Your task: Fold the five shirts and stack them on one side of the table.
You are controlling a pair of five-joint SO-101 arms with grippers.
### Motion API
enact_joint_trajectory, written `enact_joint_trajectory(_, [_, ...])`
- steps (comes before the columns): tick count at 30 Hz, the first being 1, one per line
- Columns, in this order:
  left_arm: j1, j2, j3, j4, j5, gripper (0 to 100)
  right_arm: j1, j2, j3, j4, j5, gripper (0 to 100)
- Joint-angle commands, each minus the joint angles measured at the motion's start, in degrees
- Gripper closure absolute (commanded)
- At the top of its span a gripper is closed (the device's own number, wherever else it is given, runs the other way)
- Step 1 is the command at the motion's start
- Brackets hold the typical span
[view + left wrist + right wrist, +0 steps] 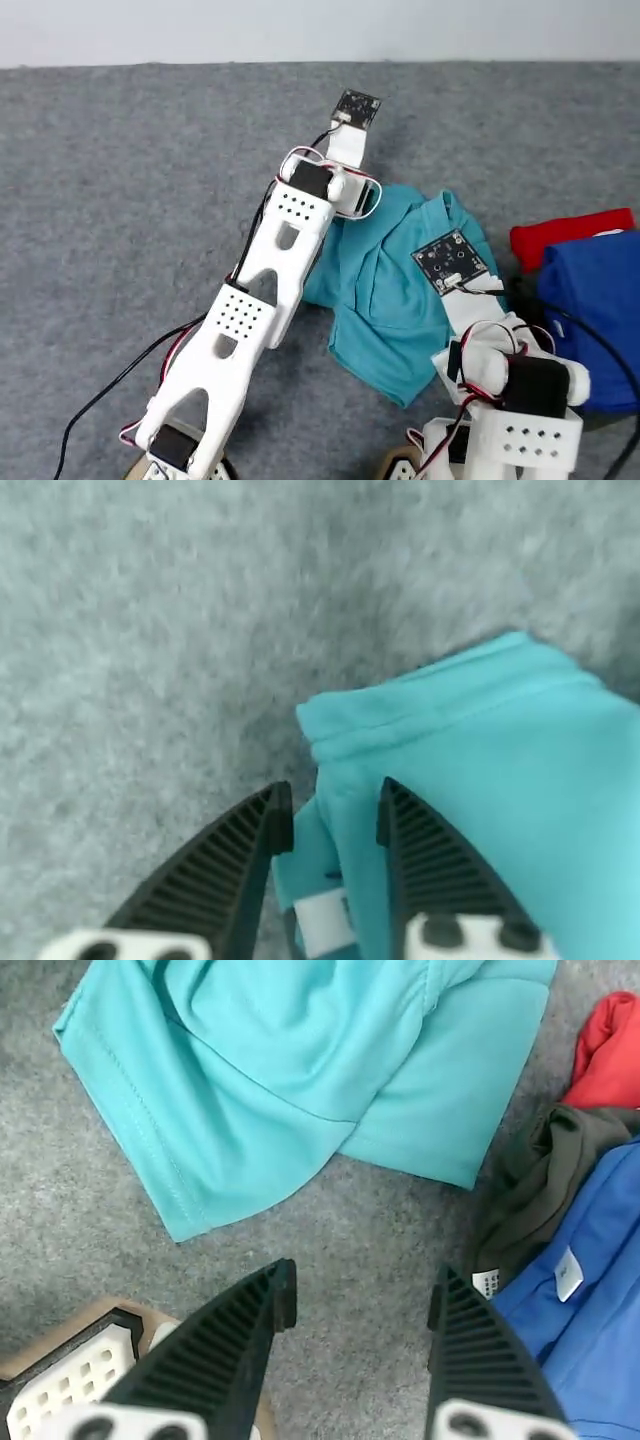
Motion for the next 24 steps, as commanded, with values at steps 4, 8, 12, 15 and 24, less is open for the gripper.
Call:
enact_joint_trajectory(4, [0.4, -2.8, -1.9, 1.8, 0.6, 99, 0.6, -0.1, -0.2, -1.3, -1.8, 77.9])
enact_joint_trajectory(8, [0.4, -2.9, -2.0, 3.8, 0.4, 99, 0.6, -0.1, -0.2, -1.3, -2.4, 77.9])
enact_joint_trajectory(12, [-0.1, -4.4, -5.5, 8.4, 0.3, 99, 0.6, -0.1, -0.2, -1.3, -2.4, 77.9])
enact_joint_trajectory(15, [-2.3, -9.0, -5.3, 11.8, 0.2, 99, 0.6, -0.1, -0.2, -1.3, -2.5, 77.9])
enact_joint_trajectory(24, [-15.1, -25.5, -2.8, 17.0, 0.2, 99, 0.2, -0.1, -0.2, -1.9, -2.4, 77.9])
